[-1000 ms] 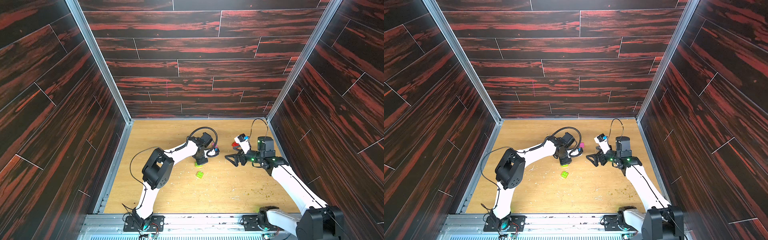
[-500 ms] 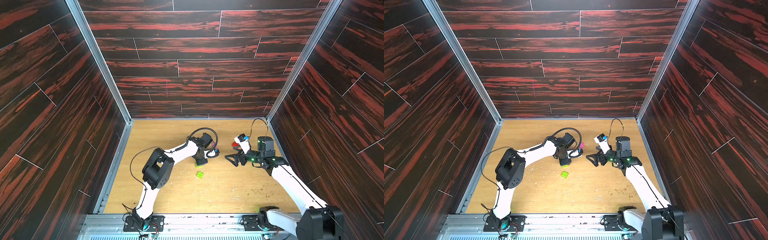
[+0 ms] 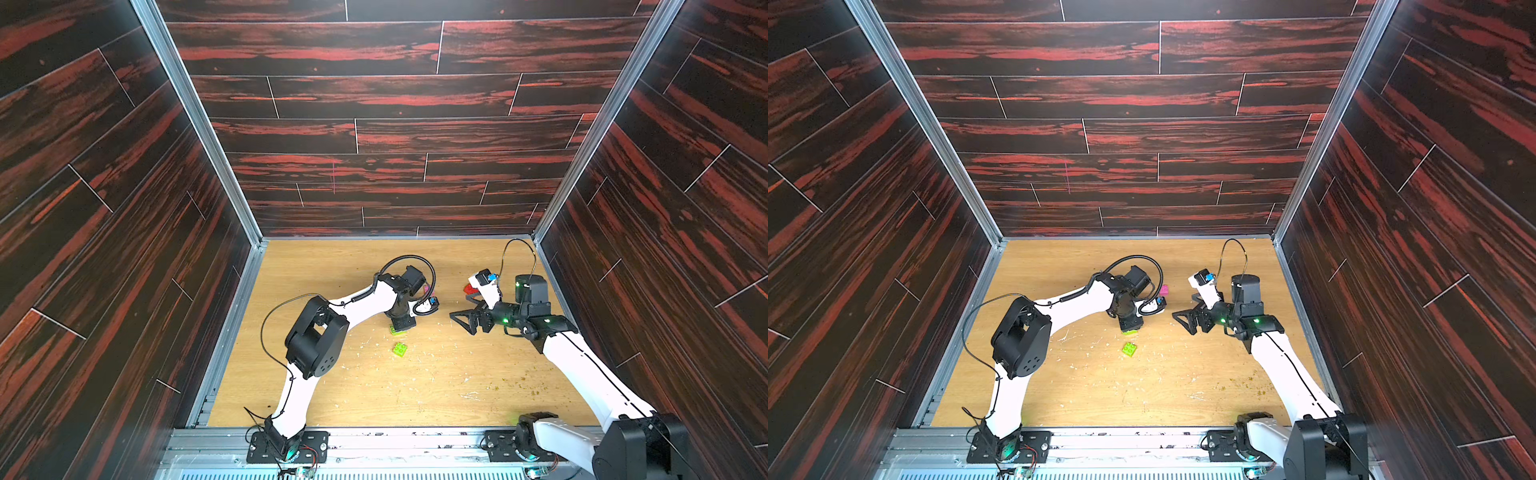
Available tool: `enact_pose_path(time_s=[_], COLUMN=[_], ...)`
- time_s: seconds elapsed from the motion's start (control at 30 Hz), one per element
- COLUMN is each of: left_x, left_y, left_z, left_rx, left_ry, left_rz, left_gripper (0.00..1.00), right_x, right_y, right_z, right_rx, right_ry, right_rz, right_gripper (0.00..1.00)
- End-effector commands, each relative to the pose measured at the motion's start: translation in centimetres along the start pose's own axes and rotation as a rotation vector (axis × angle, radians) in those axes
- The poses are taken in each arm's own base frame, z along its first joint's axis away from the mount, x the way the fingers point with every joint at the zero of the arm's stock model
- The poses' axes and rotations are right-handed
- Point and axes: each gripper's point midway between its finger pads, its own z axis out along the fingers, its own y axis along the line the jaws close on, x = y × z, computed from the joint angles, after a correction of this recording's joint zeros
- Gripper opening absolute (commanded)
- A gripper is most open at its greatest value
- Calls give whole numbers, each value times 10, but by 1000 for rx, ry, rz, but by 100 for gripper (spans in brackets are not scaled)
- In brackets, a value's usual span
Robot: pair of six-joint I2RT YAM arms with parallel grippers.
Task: Assemble the letter s with lego
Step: Assemble the lego brick with the lego brick.
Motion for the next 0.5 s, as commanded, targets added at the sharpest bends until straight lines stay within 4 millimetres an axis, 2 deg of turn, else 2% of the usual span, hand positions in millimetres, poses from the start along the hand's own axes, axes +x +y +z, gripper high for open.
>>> enact_pose_path(time_s=[0.0,0.13,0.47], left_x=[21,20,43], left_y=[-17,-14,-30], left_z=[26,27,39], left_rx=[52,40,86], left_ry=[103,104,160], left_rz=[-19,-25,-19], left_gripper=[16,15,14], right_x=[-2,-1,-1], right_y=[4,5,6], right_z=[-4,-4,-5], right_rx=[-8,-12,-9], right_ry=[-12,-12,-19], right_rz=[-11,-9,-13], right_gripper=[98,98,98])
